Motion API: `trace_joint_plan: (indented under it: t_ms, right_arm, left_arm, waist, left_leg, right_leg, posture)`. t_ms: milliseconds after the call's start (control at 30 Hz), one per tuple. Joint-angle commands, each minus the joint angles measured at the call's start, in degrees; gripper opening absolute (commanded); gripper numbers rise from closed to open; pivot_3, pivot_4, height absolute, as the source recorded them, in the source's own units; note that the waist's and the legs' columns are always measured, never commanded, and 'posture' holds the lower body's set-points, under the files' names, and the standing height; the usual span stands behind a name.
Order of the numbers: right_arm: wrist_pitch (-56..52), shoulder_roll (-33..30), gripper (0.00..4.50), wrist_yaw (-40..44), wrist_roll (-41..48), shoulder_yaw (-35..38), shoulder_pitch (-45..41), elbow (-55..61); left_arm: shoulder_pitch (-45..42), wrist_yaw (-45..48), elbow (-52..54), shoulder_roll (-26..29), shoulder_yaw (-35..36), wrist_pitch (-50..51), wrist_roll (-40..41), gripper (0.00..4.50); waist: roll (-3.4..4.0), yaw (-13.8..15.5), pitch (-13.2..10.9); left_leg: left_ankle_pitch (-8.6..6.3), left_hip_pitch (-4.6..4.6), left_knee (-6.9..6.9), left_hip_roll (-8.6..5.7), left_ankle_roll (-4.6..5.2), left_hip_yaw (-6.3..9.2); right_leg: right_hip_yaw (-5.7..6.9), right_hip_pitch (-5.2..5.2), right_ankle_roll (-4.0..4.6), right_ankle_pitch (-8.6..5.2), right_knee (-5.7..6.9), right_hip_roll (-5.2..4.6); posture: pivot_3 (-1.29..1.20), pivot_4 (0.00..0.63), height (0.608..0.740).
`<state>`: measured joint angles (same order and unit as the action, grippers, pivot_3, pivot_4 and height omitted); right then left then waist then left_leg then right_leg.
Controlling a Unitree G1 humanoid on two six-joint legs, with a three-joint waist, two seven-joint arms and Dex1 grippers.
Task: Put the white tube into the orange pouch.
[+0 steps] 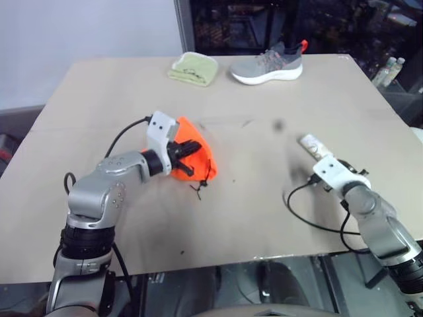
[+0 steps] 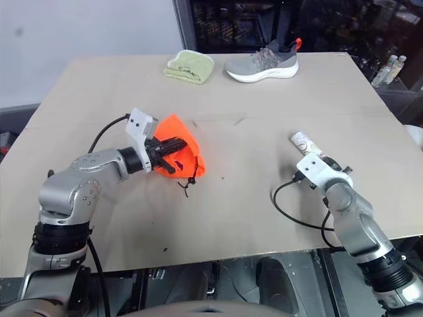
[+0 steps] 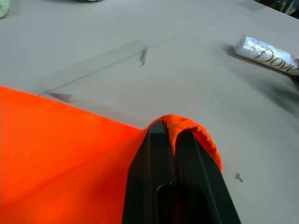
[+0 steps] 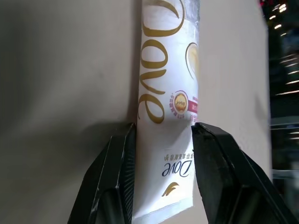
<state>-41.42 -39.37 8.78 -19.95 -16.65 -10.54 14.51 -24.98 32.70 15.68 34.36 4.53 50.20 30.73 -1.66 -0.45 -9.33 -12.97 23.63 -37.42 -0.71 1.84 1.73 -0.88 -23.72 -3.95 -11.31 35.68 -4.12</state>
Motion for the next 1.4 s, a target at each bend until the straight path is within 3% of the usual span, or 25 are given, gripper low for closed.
trace_joint_plan:
  t_ms: [33, 233, 267, 400, 433, 533, 667, 833, 1000, 1133, 1233, 1400]
  right_arm:
    - [1.65, 0.07, 1.93, -2.95, -5.58, -1.29, 0.15, -6.22]
    - [8.88, 3.01, 1.93, -7.67, -8.81, -0.63, -2.26, -16.15]
    - [10.01, 3.31, 1.4, -8.03, -9.05, -0.35, -2.77, -17.48]
    - [13.67, 3.95, 0.18, -8.99, -9.65, 0.5, -5.14, -21.89]
    - [14.59, 4.12, 0.07, -9.34, -9.71, 0.77, -5.58, -22.82]
    - [17.07, 4.4, 0.07, -9.88, -9.93, 1.21, -6.54, -25.43]
    - [18.57, 4.37, 0.07, -9.87, -10.21, 1.95, -6.79, -25.22]
    - [17.7, 3.72, 0.07, -6.94, -9.33, 5.18, -4.64, -16.51]
    - [16.08, 3.43, 0.07, 1.25, -4.37, 9.26, -1.71, -8.68]
    - [19.83, 1.73, 1.33, 3.24, -5.39, 7.58, -3.64, -15.0]
    - [22.54, 2.51, 2.72, 2.67, -6.3, 6.01, -6.73, -20.35]
    - [27.3, 3.78, 2.72, 0.85, -8.42, 3.85, -14.87, -33.26]
  left_arm:
    - [-0.42, 0.23, 2.26, 0.27, 1.29, -0.57, 0.61, 0.0]
    - [0.35, 0.04, 2.97, -0.05, 1.02, -0.83, 0.5, 0.0]
    - [0.39, -0.04, 3.0, -0.11, 1.04, -0.83, 0.48, 0.0]
    - [0.66, -0.31, 3.32, -0.33, 1.29, -0.68, 0.63, 0.0]
    - [0.74, -0.37, 3.38, -0.37, 1.35, -0.67, 0.66, 0.0]
    - [0.94, -0.62, 3.59, -0.56, 1.51, -0.66, 0.73, 0.0]
    - [1.26, -0.86, 3.76, -0.69, 1.81, -0.77, 0.81, 0.0]
    - [1.62, -1.48, 3.96, -1.27, 2.26, -0.78, 1.05, 0.0]
    - [1.75, -1.51, 3.58, -1.53, 2.03, -1.13, 1.04, 0.0]
    - [1.48, -1.23, 2.99, -1.99, 1.38, -1.52, 0.8, 0.0]
    - [1.15, -1.07, 2.61, -2.05, 1.34, -1.67, 0.63, 0.0]
    - [1.19, -1.03, 2.84, -2.09, 1.27, -1.6, 0.6, 0.0]
  waist:
    - [-0.1, 0.02, 0.06]
    - [-0.27, -0.07, 0.17]
    - [-0.3, -0.09, 0.18]
    - [-0.47, -0.3, 0.28]
    - [-0.52, -0.4, 0.29]
    - [-0.54, -0.45, 0.28]
    - [-0.55, -0.45, 0.29]
    - [-0.4, -0.28, 0.2]
    - [-0.21, -0.25, 0.08]
    - [-0.19, -0.3, 0.07]
    - [-0.2, -0.35, 0.07]
    - [-0.2, -0.59, 0.07]
  left_leg:
    - [0.0, 0.0, 0.0, 0.0, 0.0, 0.0]
    - [0.01, -0.04, -0.03, -0.01, -0.01, 0.0]
    - [0.01, -0.05, -0.03, -0.01, -0.01, 0.02]
    - [0.01, -0.21, -0.03, -0.01, -0.02, 0.0]
    - [0.01, -0.31, -0.02, 0.0, -0.01, 0.0]
    - [-0.01, -0.92, 0.04, 0.02, -0.01, -0.05]
    - [0.0, -1.08, 0.01, 0.06, -0.01, -0.05]
    - [-0.01, -1.02, 0.02, 0.15, -0.01, -0.03]
    - [-0.01, -0.72, 0.16, 0.09, -0.01, -0.05]
    - [-0.01, -0.73, 0.21, 0.07, -0.01, -0.07]
    - [0.0, -0.75, 0.19, 0.06, -0.01, -0.11]
    - [0.0, -0.82, 0.2, 0.1, -0.01, -0.17]
  right_leg:
    - [-0.01, 0.0, 0.0, 0.0, -0.01, -0.01]
    - [-0.01, 0.06, 0.0, 0.0, -0.01, -0.02]
    - [0.0, 0.06, 0.0, 0.0, -0.01, -0.01]
    - [-0.04, 0.24, 0.01, 0.0, -0.01, -0.01]
    - [-0.04, 0.33, 0.12, -0.07, -0.01, -0.01]
    - [-0.07, 0.88, 0.21, -0.16, -0.08, -0.01]
    - [-0.08, 1.04, 0.19, -0.17, -0.08, -0.01]
    - [-0.08, 0.99, 0.22, -0.15, -0.08, -0.01]
    - [-0.1, 0.65, 0.2, -0.14, -0.08, 0.0]
    - [-0.1, 0.65, 0.21, -0.15, -0.09, 0.0]
    - [-0.12, 0.65, 0.22, -0.15, -0.09, 0.0]
    - [-0.17, 0.66, 0.22, -0.15, -0.08, 0.04]
  posture:
    - [0.0, 0.15, 0.74]
    - [0.0, 0.15, 0.74]
    - [0.0, 0.15, 0.74]
    - [0.0, 0.15, 0.74]
    - [0.0, 0.15, 0.74]
    - [0.0, 0.15, 0.74]
    - [0.0, 0.15, 0.74]
    - [0.0, 0.15, 0.74]
    - [0.0, 0.15, 0.74]
    - [0.0, 0.15, 0.74]
    - [0.0, 0.15, 0.74]
    - [0.0, 0.15, 0.74]
